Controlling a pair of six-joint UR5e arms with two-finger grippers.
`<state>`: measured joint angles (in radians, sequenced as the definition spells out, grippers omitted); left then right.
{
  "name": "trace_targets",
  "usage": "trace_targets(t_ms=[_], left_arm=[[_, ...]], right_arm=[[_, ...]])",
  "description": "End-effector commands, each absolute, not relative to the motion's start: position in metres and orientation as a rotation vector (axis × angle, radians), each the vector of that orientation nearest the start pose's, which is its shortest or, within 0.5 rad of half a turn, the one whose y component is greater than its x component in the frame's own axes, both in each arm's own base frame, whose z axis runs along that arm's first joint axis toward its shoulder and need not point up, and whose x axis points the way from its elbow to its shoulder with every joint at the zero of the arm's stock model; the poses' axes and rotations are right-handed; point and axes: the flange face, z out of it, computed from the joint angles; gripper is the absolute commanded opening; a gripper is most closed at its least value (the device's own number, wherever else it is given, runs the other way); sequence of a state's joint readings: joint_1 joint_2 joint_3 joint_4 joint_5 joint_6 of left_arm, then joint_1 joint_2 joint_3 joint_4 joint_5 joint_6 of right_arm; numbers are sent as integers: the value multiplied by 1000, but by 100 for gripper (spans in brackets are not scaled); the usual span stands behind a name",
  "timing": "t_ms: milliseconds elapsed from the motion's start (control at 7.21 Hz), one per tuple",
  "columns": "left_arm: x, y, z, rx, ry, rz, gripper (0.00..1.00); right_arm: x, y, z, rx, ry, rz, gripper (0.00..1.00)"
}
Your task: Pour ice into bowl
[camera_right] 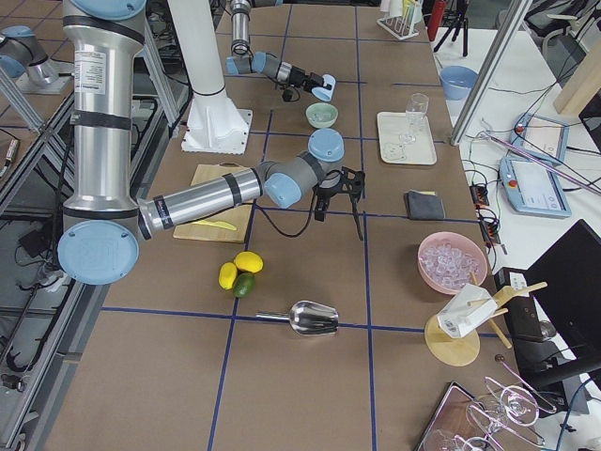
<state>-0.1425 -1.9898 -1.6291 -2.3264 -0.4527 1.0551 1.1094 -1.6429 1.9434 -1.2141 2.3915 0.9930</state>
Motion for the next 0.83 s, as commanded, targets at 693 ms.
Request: trace_targets(t_ms=[693], left_arm=[[525, -319, 297, 1495, -177, 624, 0]], right_arm=[[-154, -443, 461, -73, -1012, 212, 100]])
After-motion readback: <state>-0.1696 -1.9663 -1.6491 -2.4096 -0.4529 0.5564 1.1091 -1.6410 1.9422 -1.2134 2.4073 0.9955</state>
